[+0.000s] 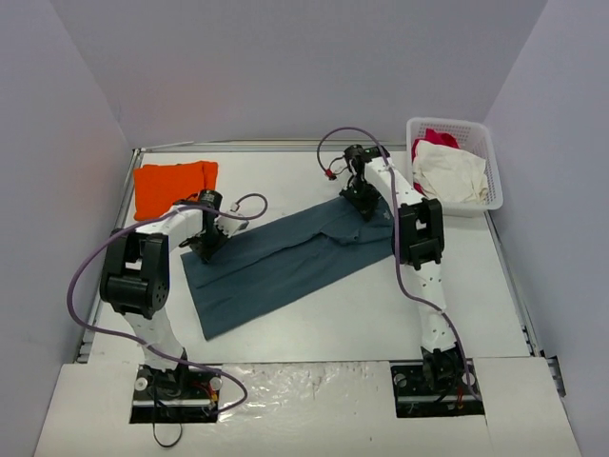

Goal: Fold and stack the t-shirts
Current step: Rotate the tshirt 90 degrees

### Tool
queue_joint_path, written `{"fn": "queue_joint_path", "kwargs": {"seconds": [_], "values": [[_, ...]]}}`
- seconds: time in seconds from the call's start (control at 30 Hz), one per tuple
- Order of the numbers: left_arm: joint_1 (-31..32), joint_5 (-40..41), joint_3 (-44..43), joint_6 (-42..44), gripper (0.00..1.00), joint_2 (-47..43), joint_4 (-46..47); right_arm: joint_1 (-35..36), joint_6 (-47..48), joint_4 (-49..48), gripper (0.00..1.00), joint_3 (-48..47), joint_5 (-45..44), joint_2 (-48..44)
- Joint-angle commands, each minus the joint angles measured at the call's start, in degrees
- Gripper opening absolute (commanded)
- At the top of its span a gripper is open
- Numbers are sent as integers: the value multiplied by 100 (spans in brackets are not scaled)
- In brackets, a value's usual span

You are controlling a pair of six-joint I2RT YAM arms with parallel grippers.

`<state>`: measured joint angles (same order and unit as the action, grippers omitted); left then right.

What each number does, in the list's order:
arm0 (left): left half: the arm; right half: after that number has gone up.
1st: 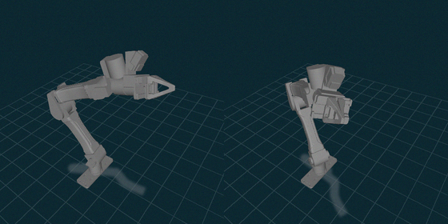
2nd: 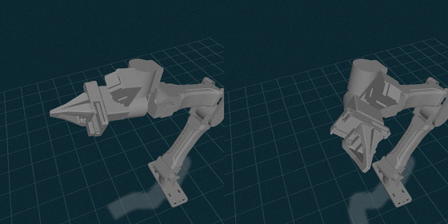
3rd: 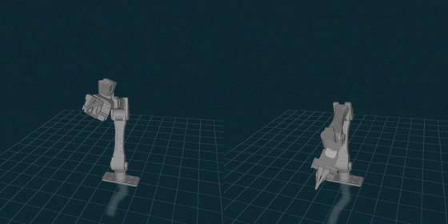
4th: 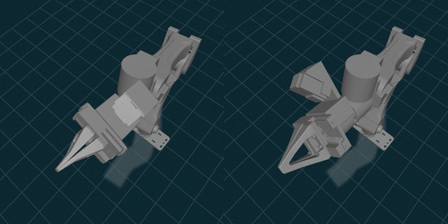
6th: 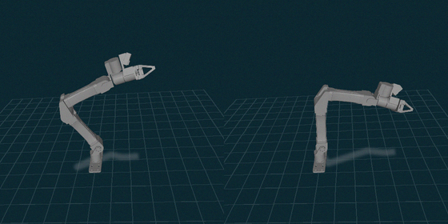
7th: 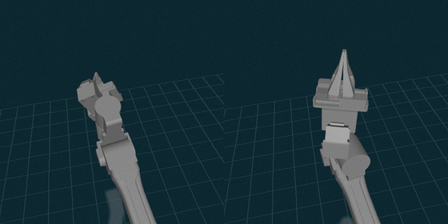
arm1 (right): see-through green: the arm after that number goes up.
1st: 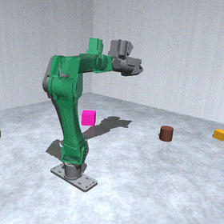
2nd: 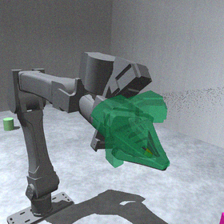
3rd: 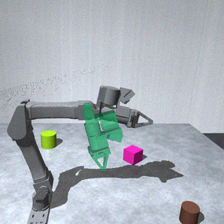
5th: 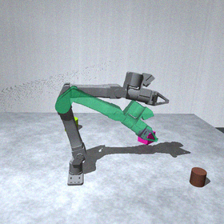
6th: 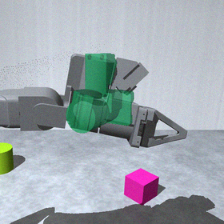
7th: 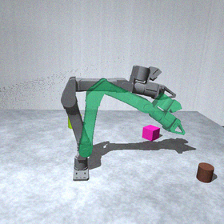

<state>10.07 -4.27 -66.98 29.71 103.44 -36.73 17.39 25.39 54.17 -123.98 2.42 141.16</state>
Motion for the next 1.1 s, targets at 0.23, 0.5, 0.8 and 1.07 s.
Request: {"fn": "queue_joint_path", "kwargs": {"seconds": [0.23, 0.5, 0.8, 1.07], "values": [[-233, 427, 1, -255, 2, -244, -580, 204, 142, -46, 0, -874, -101, 422], [-224, -46, -631, -458, 2, -1254, -1283, 256, 19, -618, 34, -135, -224, -615], [-356, -1118, -228, -484, 2, -2485, -853, 300, -77, -838, 33, 507, 443, -942], [-813, -1374, 334, -431, 2, -3215, -906, 590, 27, -821, 29, 779, 892, -932]]}}
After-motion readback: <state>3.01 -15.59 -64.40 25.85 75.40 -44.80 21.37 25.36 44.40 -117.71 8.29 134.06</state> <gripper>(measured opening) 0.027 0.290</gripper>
